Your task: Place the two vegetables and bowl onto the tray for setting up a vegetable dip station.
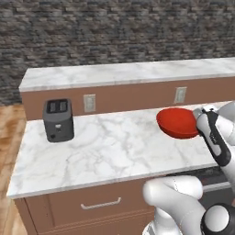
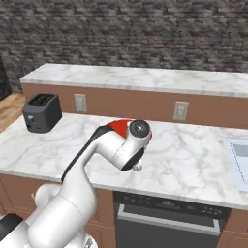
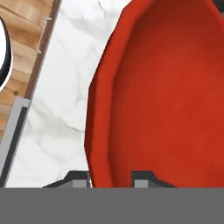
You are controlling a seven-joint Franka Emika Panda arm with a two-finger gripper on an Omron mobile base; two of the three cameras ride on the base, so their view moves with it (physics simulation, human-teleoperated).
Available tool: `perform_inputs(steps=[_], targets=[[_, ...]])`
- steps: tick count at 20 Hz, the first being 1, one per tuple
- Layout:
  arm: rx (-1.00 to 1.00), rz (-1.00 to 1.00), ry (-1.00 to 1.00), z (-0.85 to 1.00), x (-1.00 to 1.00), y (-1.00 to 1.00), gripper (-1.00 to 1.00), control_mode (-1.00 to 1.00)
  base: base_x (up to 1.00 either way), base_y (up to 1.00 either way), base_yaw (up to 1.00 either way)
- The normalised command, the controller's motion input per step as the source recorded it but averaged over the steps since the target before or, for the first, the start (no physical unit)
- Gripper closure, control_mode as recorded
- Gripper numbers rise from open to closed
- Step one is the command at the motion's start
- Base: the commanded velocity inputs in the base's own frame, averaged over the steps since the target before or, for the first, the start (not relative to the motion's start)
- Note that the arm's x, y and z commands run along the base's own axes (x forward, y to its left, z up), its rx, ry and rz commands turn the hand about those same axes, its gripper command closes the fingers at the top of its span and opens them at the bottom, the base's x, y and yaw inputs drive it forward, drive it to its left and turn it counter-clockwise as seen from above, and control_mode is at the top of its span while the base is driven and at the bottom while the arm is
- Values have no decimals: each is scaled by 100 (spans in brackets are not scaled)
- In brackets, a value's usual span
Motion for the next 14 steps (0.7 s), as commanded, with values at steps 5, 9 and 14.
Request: perform_inputs(steps=[5, 9, 14], targets=[[0, 0, 0, 0, 0, 0, 100, 100, -27, -100, 0], [0, 0, 0, 0, 0, 0, 100, 100, -11, -100, -4], [0, 0, 0, 0, 0, 0, 100, 100, -8, -100, -3]])
